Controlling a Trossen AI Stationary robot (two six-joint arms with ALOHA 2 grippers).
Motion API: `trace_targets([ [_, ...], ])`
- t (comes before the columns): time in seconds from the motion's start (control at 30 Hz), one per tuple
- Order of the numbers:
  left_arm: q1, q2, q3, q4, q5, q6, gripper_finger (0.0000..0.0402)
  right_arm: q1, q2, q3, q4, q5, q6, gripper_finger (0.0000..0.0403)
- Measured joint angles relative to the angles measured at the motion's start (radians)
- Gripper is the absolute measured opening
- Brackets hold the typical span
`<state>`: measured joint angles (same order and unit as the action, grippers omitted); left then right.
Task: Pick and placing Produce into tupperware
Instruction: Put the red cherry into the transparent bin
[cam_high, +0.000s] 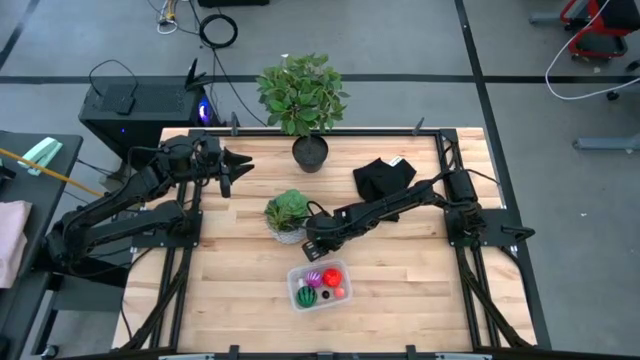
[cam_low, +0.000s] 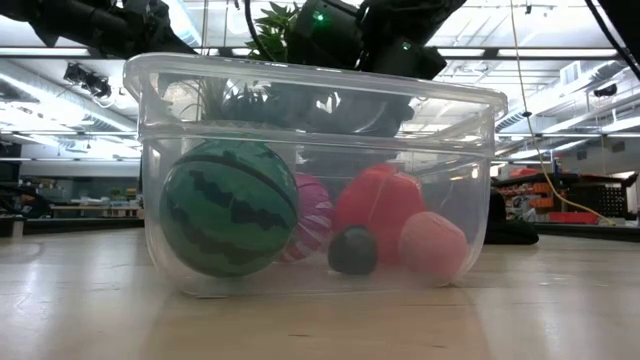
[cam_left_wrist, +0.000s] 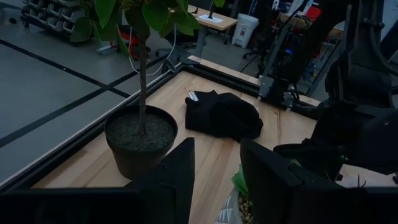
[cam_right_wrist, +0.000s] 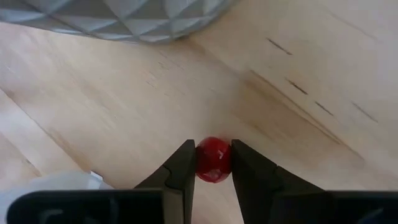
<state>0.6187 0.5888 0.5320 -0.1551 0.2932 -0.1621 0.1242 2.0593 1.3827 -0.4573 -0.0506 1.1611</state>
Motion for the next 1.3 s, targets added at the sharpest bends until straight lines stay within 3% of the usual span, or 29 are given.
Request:
trace_targets([
  [0.37,0.000,0.000,0.001,-0.024,0.000,0.000,0.0135,-0.027,-0.069,-0.001,-0.153,0.050,-0.004,0.0094],
  [0.57,0.000,0.000,0.001,-0.026,0.000,0.001,0.0135,-0.062,-0.175,0.000,-0.221,0.131,-0.016,0.0094],
  [0.7,0.000,0.000,0.001,-0.027,0.000,0.002,0.0131,-0.063,-0.253,0.000,-0.176,0.109,-0.029,0.0094],
  [0.87,0.000,0.000,0.001,-0.026,0.000,0.001,0.0134,0.028,-0.283,0.002,-0.042,0.006,-0.004,0.0094],
  [1.0,0.000,0.000,0.001,-0.026,0.000,0.001,0.0134,0.138,-0.253,0.002,0.119,0.004,0.045,0.0094],
  [1.2,0.000,0.000,0.001,-0.029,0.000,0.001,0.0129,0.235,-0.215,0.002,0.100,0.195,0.020,0.0094],
  [1.3,0.000,0.000,0.001,-0.032,0.000,0.006,0.0131,0.255,-0.197,0.002,0.070,0.240,-0.038,0.0094],
])
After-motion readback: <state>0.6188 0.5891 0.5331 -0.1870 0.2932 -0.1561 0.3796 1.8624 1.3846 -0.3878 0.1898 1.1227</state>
